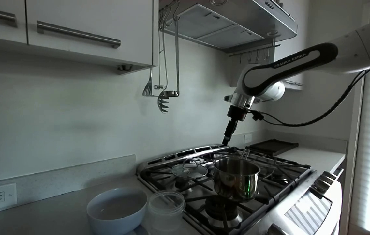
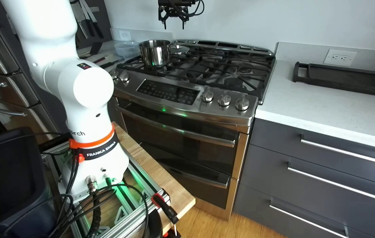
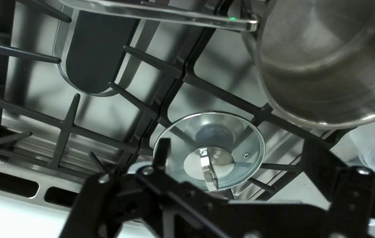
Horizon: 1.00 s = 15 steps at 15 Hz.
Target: Put the lid on the pot
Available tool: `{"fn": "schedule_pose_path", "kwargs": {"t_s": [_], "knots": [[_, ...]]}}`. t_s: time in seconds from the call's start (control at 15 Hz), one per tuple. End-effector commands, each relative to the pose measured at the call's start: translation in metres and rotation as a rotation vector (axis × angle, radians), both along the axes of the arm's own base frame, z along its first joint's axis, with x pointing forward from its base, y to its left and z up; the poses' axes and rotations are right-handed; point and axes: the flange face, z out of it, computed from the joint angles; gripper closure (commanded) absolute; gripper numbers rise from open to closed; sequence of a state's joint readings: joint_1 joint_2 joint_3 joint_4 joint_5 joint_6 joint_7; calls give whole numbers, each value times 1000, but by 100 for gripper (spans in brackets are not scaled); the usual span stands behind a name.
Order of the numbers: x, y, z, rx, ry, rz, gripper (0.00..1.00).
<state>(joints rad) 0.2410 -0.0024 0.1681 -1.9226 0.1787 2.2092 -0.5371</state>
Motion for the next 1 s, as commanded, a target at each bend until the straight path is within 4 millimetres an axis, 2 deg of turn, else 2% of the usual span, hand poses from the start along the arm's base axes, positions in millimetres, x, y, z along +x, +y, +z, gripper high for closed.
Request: {"fn": "schedule_pose_path", "kwargs": {"t_s": [0.0,0.27,0.53,0.93], "knots": [[6,2,-4,25,-17,-5,0],[38,15,-24,85,-115,28,0],[67,35,-53,177,-165,61,0],[95,65,-85,265,-131,108,0]]}}
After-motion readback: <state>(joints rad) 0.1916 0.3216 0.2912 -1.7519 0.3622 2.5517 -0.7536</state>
